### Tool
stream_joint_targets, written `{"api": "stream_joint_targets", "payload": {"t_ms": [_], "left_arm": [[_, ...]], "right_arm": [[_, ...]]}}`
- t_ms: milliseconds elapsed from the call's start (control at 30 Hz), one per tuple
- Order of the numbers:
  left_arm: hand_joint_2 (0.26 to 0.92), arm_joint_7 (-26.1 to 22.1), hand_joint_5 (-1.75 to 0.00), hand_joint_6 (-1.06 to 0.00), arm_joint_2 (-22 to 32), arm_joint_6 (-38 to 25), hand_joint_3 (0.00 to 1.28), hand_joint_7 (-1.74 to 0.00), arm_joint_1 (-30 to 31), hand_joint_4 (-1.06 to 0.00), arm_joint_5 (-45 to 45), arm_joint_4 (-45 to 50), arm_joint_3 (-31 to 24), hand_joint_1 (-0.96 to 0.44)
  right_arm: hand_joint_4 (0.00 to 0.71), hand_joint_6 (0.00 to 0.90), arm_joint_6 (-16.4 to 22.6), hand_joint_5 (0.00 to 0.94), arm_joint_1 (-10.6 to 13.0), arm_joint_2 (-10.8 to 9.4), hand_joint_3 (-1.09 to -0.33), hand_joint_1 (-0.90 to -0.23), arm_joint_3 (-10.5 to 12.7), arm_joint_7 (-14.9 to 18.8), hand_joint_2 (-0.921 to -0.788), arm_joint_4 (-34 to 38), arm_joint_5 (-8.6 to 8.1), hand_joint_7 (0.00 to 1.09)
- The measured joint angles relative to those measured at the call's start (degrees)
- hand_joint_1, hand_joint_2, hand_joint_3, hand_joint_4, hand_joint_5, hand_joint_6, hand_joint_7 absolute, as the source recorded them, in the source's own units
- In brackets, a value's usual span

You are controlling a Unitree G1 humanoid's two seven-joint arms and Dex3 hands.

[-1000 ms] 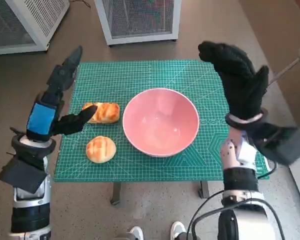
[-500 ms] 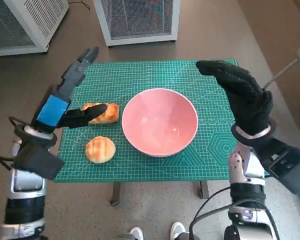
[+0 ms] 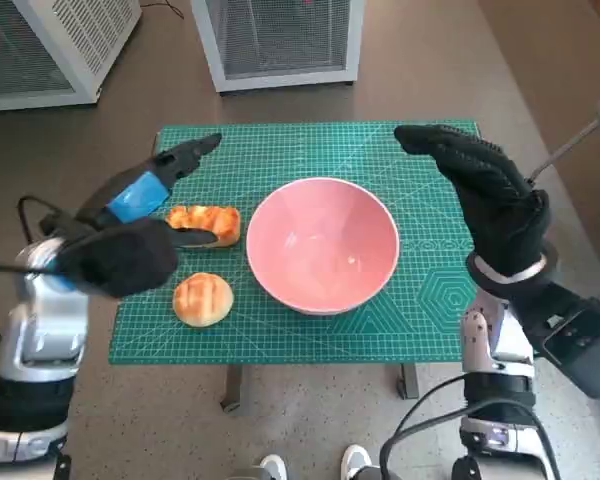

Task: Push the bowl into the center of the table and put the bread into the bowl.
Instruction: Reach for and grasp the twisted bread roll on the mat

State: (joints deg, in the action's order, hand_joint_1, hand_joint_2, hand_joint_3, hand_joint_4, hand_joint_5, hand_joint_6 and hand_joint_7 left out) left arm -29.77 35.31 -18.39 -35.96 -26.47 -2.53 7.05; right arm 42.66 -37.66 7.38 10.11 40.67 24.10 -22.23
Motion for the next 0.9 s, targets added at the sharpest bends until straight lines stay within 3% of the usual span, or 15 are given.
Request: {"api": "stream_joint_targets", "payload": {"t_ms": [267, 567, 900], "left_arm": [[0.743, 0.0, -0.01, -0.22, -0.1, -3.9, 0.01, -0.06, -2.2, -0.11, -2.6, -2.4, 3.2, 0.10], [0.752, -0.8, 0.00, -0.23, -1.0, -5.7, 0.02, -0.04, -8.6, -0.11, -7.4, -14.1, 10.1, 0.11], [0.752, -0.5, 0.00, -0.25, -3.3, -5.6, 0.02, -0.03, -13.8, -0.10, -9.2, -26.4, 13.9, 0.09]], "right_arm": [[0.296, -0.001, 0.0, 0.000, 0.6, 0.7, -0.528, -0.534, -0.4, -1.0, -0.921, -0.5, 0.07, 0.64], [0.298, -0.001, 0.2, 0.001, 0.9, 1.4, -0.525, -0.533, -0.5, -1.7, -0.921, -0.6, 0.07, 0.64], [0.299, -0.001, 0.2, 0.001, 1.2, 1.5, -0.524, -0.527, -0.8, -2.2, -0.921, -0.7, 0.06, 0.64]]}}
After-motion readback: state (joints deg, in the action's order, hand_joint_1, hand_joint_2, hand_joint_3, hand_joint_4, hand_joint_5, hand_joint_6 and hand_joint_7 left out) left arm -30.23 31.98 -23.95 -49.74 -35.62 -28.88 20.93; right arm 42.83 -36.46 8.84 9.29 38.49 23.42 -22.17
